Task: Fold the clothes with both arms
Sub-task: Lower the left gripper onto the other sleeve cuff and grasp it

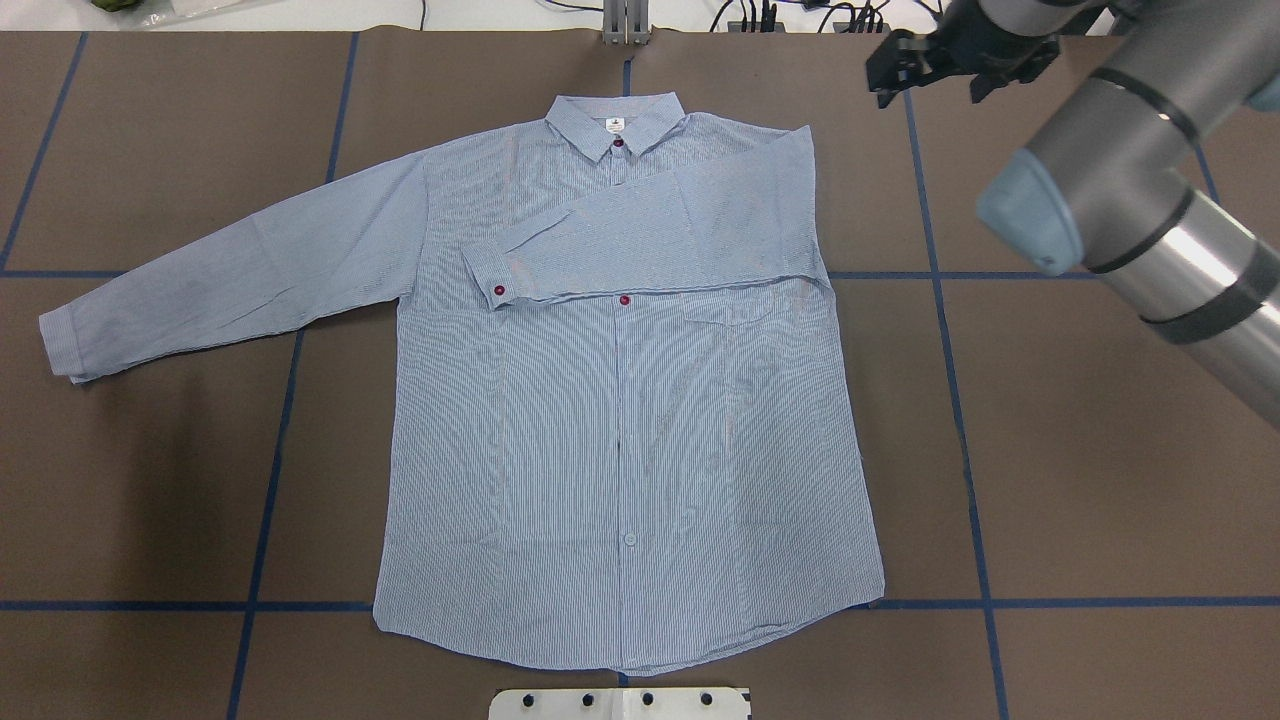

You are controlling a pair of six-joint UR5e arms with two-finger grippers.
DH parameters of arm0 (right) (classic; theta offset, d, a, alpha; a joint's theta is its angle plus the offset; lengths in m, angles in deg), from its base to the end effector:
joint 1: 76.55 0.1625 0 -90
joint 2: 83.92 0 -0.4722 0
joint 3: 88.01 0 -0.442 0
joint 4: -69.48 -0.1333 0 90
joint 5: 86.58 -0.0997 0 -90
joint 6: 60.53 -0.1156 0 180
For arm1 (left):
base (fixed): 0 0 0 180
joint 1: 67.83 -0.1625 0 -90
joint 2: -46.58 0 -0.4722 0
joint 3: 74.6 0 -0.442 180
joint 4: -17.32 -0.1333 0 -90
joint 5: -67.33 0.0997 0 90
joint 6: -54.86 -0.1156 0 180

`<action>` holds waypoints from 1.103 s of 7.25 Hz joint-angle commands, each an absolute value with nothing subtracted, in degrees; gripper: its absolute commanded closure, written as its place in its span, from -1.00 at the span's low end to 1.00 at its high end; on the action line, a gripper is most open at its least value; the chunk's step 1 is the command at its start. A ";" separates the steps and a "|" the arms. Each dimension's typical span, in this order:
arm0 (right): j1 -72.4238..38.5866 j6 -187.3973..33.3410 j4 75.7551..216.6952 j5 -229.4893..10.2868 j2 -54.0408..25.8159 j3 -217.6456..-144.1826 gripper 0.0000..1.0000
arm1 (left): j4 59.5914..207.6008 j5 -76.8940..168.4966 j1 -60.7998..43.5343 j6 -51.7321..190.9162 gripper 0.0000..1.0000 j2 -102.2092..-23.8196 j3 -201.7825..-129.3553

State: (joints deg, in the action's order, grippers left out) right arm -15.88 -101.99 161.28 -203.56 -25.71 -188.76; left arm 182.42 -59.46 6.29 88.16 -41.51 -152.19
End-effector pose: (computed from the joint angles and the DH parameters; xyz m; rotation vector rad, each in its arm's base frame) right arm -0.2808 -0.6649 0.2780 0.3073 -0.7706 0.0321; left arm 0.0867 -0.5388 0.7019 0.6850 0.9478 0.0717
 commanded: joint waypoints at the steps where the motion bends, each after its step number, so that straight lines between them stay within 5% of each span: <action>1: -9.77 -91.60 160.54 -209.26 -17.41 -193.65 -0.99 | 185.44 -53.65 1.03 98.49 -0.69 -41.14 -150.72; 3: -6.77 -89.09 160.36 -212.00 -14.06 -195.49 -0.99 | 196.82 -48.34 -5.14 106.42 -0.66 -40.26 -145.03; 8: -6.59 -89.18 160.27 -211.30 -13.17 -196.28 -1.00 | 197.49 -46.93 -10.87 108.12 -0.52 -37.62 -145.00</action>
